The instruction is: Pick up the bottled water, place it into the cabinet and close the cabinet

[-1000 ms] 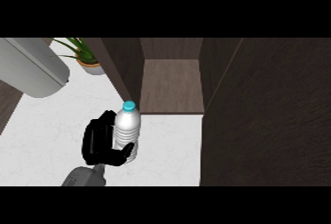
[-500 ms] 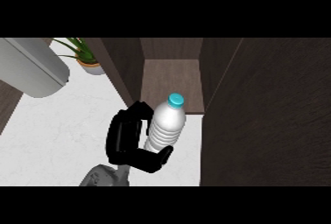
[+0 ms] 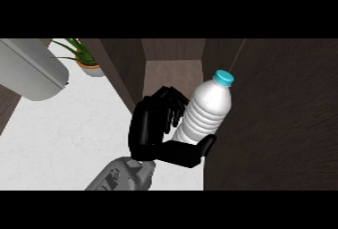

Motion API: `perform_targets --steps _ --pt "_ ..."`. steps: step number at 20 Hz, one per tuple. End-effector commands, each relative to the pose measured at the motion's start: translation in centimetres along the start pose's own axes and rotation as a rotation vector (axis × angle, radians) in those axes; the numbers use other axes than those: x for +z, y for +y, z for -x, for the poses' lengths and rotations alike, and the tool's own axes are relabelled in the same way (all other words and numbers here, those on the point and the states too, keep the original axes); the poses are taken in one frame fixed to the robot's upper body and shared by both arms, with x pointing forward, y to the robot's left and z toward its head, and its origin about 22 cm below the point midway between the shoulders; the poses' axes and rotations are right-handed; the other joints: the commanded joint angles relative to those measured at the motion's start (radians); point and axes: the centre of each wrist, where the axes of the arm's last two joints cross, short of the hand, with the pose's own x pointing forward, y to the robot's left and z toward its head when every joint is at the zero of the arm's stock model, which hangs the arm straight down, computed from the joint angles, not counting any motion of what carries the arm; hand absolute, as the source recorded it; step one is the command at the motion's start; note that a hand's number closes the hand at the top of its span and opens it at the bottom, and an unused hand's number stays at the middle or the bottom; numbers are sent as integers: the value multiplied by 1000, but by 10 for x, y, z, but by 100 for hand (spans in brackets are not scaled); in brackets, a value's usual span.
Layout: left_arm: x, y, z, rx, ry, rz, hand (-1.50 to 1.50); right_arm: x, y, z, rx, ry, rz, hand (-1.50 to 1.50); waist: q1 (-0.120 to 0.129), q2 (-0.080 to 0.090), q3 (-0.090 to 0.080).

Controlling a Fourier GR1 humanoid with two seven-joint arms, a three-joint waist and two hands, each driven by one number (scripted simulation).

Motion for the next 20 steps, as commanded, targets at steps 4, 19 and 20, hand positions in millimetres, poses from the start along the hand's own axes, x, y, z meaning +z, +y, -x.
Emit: perform_targets --steps 4,19,20 --pt "-42 -33 -6 -81 -27 -63 150 -11 -7 -15 -13 -71 9 -150 -13 4 0" --pt "-89 -9 35 -262 22 -117 150 -9 -5 -25 -18 -76 -19 -150 -23 4 -1" --pt "-81 -4 45 -288 22 -114 150 -15 -4 -28 -27 -85 -19 -150 -17 7 -1"
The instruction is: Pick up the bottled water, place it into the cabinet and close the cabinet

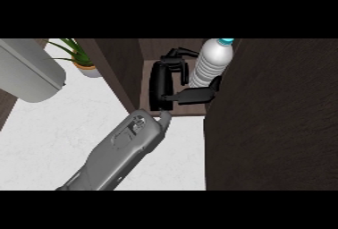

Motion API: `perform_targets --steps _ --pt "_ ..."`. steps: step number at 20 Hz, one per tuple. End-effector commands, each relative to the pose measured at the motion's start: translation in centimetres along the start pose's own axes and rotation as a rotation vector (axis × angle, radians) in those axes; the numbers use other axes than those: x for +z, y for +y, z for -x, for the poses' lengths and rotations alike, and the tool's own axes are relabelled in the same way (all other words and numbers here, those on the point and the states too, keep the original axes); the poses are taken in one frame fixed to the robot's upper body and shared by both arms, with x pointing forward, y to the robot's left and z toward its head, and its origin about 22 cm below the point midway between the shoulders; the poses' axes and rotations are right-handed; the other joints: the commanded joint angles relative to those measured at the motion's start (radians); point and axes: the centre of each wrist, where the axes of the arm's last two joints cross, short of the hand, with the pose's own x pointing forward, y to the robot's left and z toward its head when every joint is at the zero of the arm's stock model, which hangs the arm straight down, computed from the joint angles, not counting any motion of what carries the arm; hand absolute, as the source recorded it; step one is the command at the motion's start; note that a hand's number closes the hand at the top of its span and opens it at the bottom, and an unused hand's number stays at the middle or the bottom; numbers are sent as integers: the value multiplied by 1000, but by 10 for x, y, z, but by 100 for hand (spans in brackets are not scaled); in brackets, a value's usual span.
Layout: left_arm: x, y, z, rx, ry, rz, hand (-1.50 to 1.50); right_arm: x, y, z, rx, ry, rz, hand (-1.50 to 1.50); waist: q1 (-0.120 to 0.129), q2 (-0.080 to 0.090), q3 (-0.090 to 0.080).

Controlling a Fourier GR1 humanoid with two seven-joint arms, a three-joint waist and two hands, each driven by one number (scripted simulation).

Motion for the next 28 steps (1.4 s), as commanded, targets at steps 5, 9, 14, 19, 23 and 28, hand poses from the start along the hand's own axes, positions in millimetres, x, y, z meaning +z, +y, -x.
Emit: perform_targets --steps 5,9,14,19,23,28 --pt "-28 19 29 -53 62 -57 150 -9 -5 -13 -49 -79 -16 -150 -14 8 0" --pt "-33 35 43 -42 62 -104 150 2 -4 -20 -62 -62 -6 -150 -17 3 0" --pt "-49 38 45 -66 38 -116 150 -6 -7 -14 -62 -75 -9 -150 -11 6 0" --pt "-52 42 60 -255 9 -89 150 -4 -6 -12 -71 -68 -25 -150 -20 7 0" --pt "-61 41 58 -315 23 -89 -150 -13 -4 -8 -67 -86 -34 -150 -33 13 0" --pt "-77 38 48 -377 9 -93 -150 -19 -4 -14 -64 -87 -40 -150 -26 18 0"
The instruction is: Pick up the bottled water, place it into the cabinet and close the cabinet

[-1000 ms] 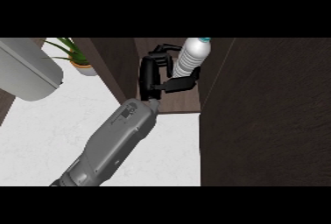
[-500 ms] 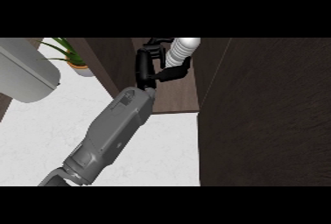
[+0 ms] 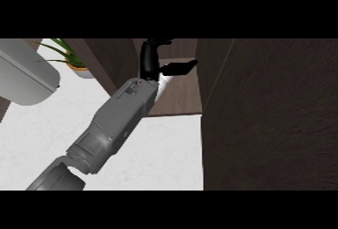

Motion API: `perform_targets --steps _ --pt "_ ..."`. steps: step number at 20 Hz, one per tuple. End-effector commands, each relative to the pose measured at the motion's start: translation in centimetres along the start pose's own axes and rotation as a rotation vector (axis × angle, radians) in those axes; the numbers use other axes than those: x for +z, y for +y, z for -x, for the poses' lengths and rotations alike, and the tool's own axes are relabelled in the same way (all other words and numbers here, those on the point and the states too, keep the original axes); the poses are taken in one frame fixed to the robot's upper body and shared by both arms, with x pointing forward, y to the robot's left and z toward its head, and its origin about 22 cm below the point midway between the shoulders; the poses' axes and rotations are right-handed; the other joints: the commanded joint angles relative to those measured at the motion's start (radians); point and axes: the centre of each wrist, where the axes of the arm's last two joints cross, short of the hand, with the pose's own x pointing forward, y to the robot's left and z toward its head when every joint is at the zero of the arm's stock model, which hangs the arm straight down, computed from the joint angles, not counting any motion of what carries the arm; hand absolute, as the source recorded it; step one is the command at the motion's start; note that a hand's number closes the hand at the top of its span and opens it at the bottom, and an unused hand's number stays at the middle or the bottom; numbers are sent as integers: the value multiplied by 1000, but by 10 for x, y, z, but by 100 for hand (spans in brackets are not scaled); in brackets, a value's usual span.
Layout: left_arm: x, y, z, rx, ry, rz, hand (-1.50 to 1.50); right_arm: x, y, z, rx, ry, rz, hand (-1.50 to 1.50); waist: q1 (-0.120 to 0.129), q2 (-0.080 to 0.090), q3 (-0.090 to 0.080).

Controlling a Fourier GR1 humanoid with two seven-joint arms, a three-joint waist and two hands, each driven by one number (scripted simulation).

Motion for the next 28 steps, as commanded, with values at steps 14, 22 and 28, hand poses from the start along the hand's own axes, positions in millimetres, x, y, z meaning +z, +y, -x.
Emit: perform_targets --steps 14,22,28 --pt "-10 2 -15 278 -84 69 -150 -5 6 -21 1 -65 -22 -150 13 -11 -1" --pt "6 -5 -20 347 -63 189 -150 -8 19 -36 -12 -57 -5 -150 40 -21 -1" --pt "38 -1 -19 419 -38 237 -150 -7 12 -33 -24 -37 5 -150 67 -27 0"
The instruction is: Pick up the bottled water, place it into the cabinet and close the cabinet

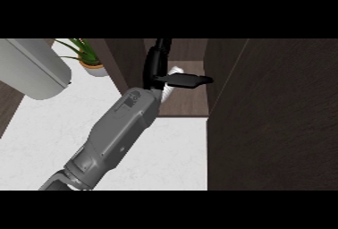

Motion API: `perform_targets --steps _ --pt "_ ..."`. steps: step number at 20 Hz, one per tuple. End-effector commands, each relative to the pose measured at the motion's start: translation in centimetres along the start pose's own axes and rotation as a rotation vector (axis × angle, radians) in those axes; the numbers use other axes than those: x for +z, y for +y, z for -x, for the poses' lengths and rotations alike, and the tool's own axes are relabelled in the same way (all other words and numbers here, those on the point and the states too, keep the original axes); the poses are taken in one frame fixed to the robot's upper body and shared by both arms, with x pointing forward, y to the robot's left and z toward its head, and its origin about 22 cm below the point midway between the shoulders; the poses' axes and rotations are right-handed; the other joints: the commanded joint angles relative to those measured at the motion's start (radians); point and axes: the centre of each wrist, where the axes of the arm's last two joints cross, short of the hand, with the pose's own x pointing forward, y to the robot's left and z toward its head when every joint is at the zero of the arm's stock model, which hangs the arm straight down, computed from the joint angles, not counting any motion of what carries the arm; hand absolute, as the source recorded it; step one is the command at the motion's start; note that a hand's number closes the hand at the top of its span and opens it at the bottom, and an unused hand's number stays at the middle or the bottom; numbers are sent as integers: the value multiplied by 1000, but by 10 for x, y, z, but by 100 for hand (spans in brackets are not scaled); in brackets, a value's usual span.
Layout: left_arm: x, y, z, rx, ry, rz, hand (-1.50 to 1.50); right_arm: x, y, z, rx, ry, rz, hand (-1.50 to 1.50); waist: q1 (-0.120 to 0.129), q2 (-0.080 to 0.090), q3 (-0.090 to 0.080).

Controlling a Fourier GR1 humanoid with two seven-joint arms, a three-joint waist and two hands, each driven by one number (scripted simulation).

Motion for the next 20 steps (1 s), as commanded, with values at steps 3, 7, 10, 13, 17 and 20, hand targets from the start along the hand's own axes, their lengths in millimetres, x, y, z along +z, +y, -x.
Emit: perform_targets --steps 3,7,10,13,17,20 --pt "44 -12 -3 80 20 42 -150 -8 19 -33 12 -65 8 -150 19 -10 -1" --pt "73 4 -5 119 10 49 -150 -10 11 -31 7 -62 -18 -150 14 -3 0" --pt "102 -7 -17 128 18 59 -150 -19 12 -18 28 -62 7 -150 20 -1 0" --pt "113 14 -28 151 17 61 -150 -20 18 -36 31 -49 -26 -150 17 0 0" --pt "141 31 -29 159 43 55 -150 -22 25 -41 -33 -14 -149 -150 6 1 -1" --pt "158 44 -29 167 53 41 -150 -29 23 -35 -26 27 -301 150 12 4 -1"
